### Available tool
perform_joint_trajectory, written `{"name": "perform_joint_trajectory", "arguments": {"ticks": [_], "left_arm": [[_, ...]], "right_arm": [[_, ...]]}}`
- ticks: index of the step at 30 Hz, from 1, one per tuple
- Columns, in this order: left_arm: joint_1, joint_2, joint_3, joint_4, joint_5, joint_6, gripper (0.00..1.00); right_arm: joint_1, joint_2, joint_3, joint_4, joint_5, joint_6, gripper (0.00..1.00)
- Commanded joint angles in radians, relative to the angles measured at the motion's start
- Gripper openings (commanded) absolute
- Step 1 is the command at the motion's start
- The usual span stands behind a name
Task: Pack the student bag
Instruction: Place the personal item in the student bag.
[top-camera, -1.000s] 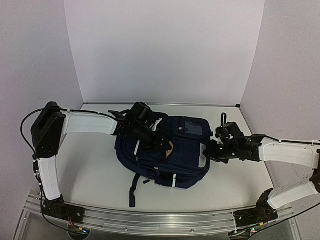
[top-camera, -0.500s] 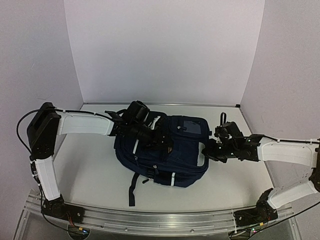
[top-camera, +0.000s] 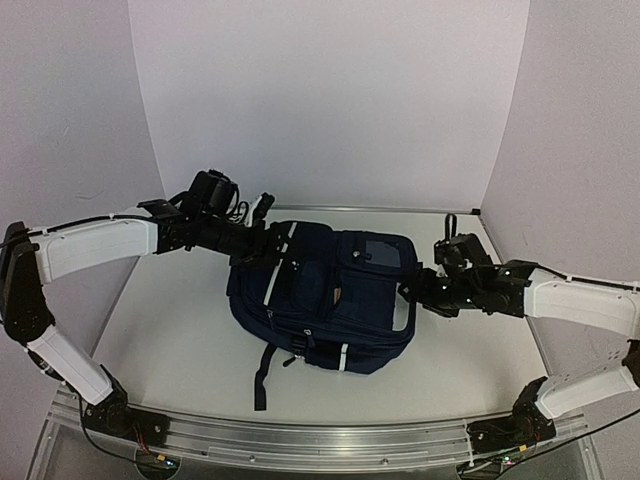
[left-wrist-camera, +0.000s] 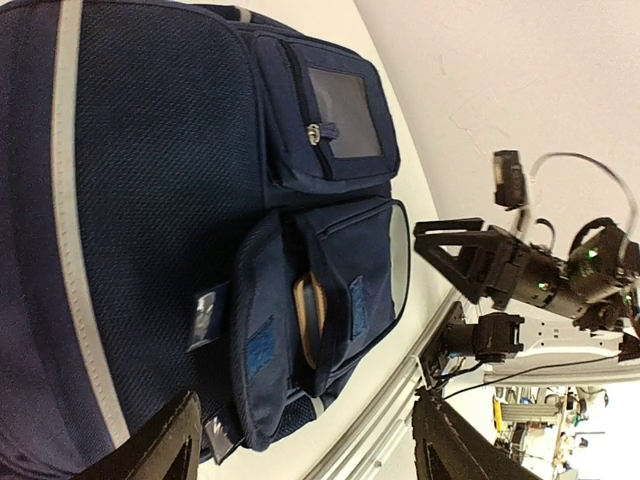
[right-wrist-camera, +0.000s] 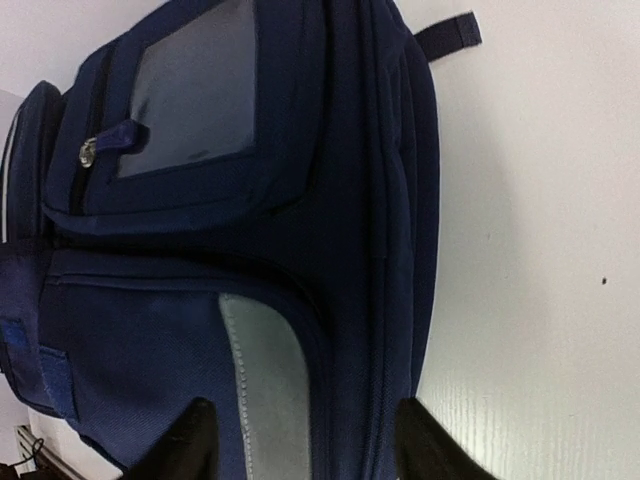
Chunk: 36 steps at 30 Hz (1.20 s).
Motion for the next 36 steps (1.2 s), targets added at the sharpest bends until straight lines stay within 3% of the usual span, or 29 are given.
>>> {"name": "perform_joint_trajectory", "arguments": {"ticks": [1, 6, 11, 15, 20, 22, 26, 28, 30, 35, 36], "left_arm": [[0.011, -0.082, -0.027, -0.114, -0.103, 0.056, 0.78], [0.029, -0.113, -0.055, -0.151, -0.152, 0.060, 0.85], [0.039, -0.122, -0.107, -0.112, -0.126, 0.030, 0.88], [0.041, -0.114, -0.126, -0.089, -0.114, 0.015, 0.89], [0.041, -0.100, -0.154, -0.032, -0.058, -0.010, 0.89], [0.041, -0.094, -0.158, -0.019, -0.045, -0.013, 0.89], [0.041, -0.095, -0.162, -0.017, -0.049, -0.012, 0.89], [0.041, -0.100, -0.170, -0.008, -0.054, -0.016, 0.89], [0.041, -0.101, -0.179, -0.001, -0.052, -0.019, 0.89], [0.041, -0.090, -0.198, 0.053, -0.007, -0.035, 0.89], [0.041, -0.086, -0.201, 0.070, 0.006, -0.039, 0.89]], "right_arm": [[0.027, -0.081, 0.136, -0.105, 0.088, -0.063, 0.70], [0.119, -0.039, 0.218, -0.145, 0.111, -0.067, 0.67], [0.235, 0.105, 0.314, -0.095, 0.094, -0.046, 0.66], [0.308, 0.267, 0.431, -0.151, 0.220, -0.024, 0.71], [0.340, 0.459, 0.559, -0.273, 0.376, 0.008, 0.65], [0.342, 0.514, 0.604, -0.305, 0.418, 0.010, 0.58], [0.352, 0.566, 0.666, -0.351, 0.460, 0.026, 0.17], [0.354, 0.526, 0.659, -0.320, 0.434, 0.023, 0.06], [0.353, 0.473, 0.626, -0.264, 0.392, 0.018, 0.00], [0.313, 0.288, 0.485, -0.073, 0.226, 0.011, 0.00], [0.295, 0.267, 0.448, -0.043, 0.169, 0.011, 0.05]]}}
